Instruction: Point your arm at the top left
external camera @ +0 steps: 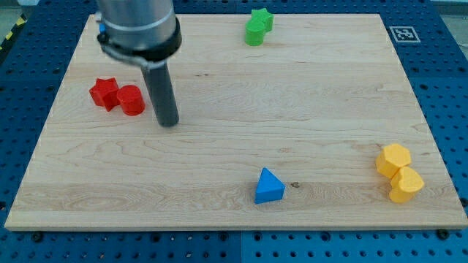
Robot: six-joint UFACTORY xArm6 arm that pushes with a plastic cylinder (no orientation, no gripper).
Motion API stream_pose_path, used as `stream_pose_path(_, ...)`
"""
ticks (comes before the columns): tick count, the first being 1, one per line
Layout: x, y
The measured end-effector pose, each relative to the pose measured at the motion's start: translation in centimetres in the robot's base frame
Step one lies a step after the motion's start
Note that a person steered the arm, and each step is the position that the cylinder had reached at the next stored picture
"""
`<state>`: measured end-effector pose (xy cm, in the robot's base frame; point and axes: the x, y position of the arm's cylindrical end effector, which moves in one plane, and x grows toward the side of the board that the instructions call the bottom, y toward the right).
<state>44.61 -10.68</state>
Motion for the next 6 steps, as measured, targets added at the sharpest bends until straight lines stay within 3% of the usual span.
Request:
stream_pose_path(1,-3.2,4.4)
stream_pose_path(2,-9.8,-0.2)
stream_pose_path(4,-15.5,-19.7)
stream_pose_path(6,-24.4,-19.2)
